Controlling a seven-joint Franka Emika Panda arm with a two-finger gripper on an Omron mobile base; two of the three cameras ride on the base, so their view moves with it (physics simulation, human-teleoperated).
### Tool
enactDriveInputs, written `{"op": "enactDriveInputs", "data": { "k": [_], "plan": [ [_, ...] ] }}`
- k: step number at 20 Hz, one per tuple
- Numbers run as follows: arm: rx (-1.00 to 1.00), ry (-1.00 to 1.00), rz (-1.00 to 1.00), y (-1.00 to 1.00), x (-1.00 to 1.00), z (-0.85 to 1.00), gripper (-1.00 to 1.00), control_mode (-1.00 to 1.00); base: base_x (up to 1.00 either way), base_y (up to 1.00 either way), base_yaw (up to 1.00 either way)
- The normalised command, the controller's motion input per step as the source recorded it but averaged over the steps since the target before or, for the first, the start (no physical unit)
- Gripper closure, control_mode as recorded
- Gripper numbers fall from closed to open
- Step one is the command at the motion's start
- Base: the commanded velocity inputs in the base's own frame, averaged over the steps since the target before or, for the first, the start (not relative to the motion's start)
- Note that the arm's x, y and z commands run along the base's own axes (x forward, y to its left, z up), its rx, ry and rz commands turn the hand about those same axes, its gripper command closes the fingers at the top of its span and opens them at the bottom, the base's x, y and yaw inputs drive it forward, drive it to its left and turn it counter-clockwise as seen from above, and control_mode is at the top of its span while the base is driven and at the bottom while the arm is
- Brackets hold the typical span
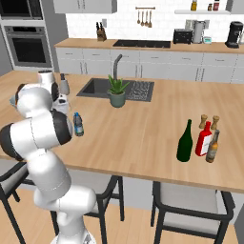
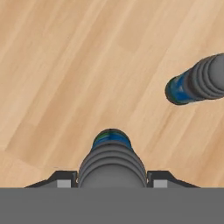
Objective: Move the plastic bottles in the middle to the plastics group, and the glass bottles in the middle to the glass group.
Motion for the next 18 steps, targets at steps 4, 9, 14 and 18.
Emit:
{"op": "enactDriveInputs", "data": {
  "k": [4,9,14,18],
  "plan": [
    [0.00,-0.17,0.12,1.00,0.00,0.00,1.00,-1.00,0.00,0.00,0.00],
    [0.00,-0.11,0.10,1.00,0.00,0.00,1.00,-1.00,0.00,0.00,0.00],
    [0.00,0.02,0.09,0.86,0.00,0.11,1.00,-1.00,0.00,0.00,0.00],
    [-0.02,0.15,0.06,0.60,0.00,0.14,1.00,-1.00,0.00,0.00,0.00]
  ]
}}
